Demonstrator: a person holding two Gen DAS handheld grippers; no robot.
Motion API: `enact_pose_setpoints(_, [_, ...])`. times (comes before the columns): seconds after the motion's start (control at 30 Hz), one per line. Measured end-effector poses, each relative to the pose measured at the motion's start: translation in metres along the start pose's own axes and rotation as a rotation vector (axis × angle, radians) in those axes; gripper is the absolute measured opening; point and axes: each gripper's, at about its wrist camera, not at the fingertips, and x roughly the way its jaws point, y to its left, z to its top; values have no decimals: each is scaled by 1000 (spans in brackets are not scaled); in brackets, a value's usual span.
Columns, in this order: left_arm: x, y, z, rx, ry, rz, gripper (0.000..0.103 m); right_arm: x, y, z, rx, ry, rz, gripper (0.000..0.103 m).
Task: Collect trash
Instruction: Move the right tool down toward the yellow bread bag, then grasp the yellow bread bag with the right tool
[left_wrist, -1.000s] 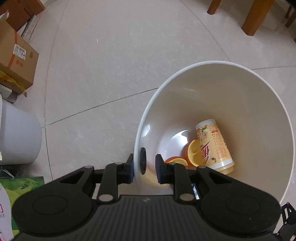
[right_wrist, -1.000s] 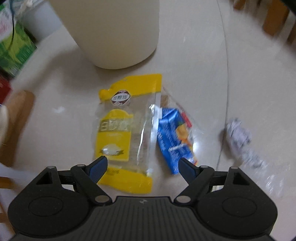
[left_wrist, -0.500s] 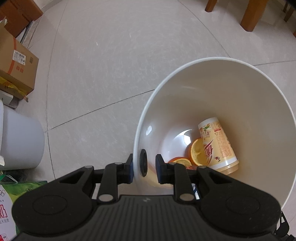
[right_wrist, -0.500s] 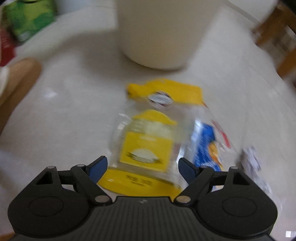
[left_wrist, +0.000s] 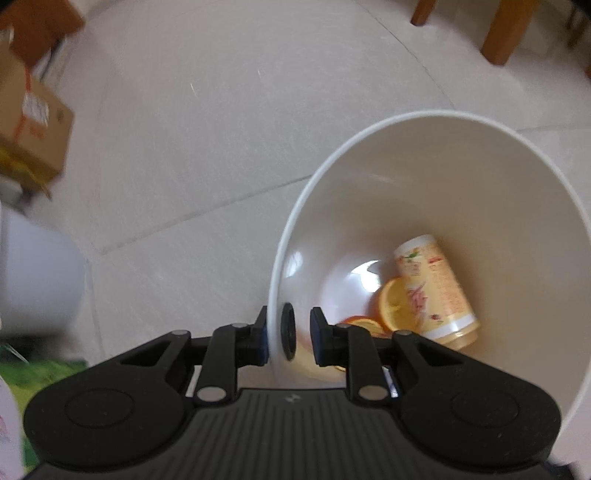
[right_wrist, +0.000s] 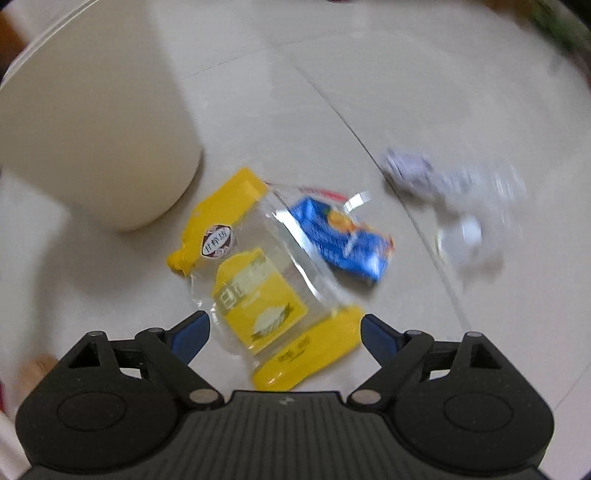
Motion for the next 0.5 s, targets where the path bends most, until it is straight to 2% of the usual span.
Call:
enact_pose_setpoints(0.1, [-7,10,-1,-32,10,-45,15,19,-23,-9,113,22,66,93])
enact_pose_setpoints(0.3, [-11,1,-1,17,13,-17,15,51,-81,-26,407,-38,196,93])
enact_pose_setpoints(0.5, [-12,6,-1,-11,24,-32,15,80,-107,-38,455,-80,351,93])
